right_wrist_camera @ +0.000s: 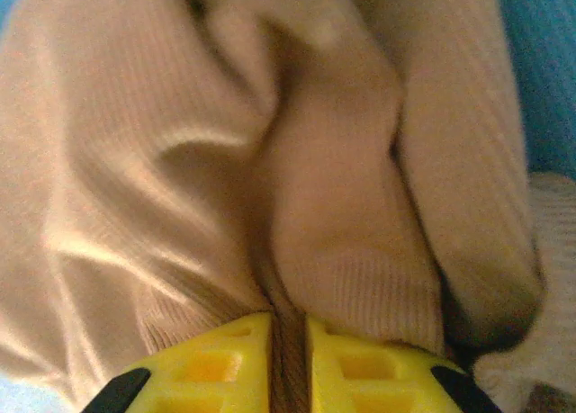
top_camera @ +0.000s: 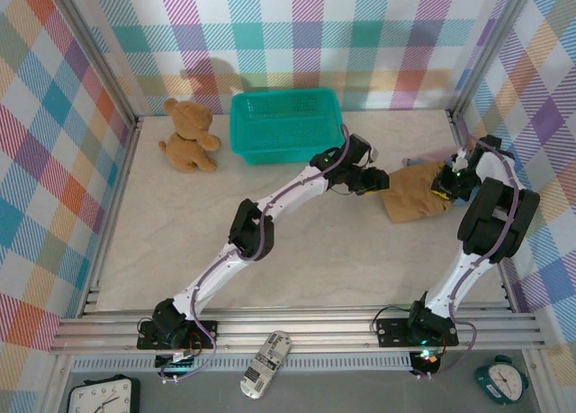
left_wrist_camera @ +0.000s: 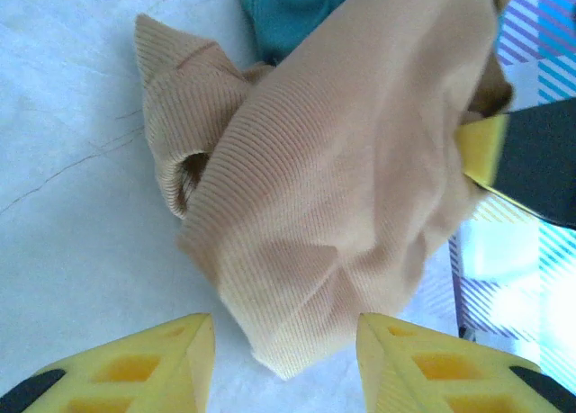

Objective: Fold and stack the tank tops

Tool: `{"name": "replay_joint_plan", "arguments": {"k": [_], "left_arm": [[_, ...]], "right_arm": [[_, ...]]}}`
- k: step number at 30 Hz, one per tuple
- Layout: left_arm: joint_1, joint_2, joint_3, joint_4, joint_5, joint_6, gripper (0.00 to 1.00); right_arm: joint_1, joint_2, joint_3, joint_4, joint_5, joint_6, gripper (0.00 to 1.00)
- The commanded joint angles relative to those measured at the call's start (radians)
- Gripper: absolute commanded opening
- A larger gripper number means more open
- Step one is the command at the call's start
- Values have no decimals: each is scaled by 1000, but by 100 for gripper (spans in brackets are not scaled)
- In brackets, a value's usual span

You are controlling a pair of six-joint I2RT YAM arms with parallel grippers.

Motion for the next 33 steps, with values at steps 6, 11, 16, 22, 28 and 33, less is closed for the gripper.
{"name": "replay_joint_plan", "arguments": {"k": [6,11,16,22,28,33], "left_arm": [[32,-231,-166,-137,-21,154,48],[73,-364,-232,-303,-77,276,56],[140,-706,-655,-321,-228,397,65],[350,-1137,-1308,-159,-424,485,84],[596,-1334,-1756,189,-512,582,93],[701,-1365,-1980,519,-529,629,100]], "right_arm": [[-49,27,23,38,41,-21,23],[-85,-56,35,65,-64,17,39],[-85,-267,-130,191,-183,-12,63],[-20,-577,-525,563,-162,124,99],[168,-687,-770,815,57,217,99],[368,-625,-835,922,284,273,99]]}}
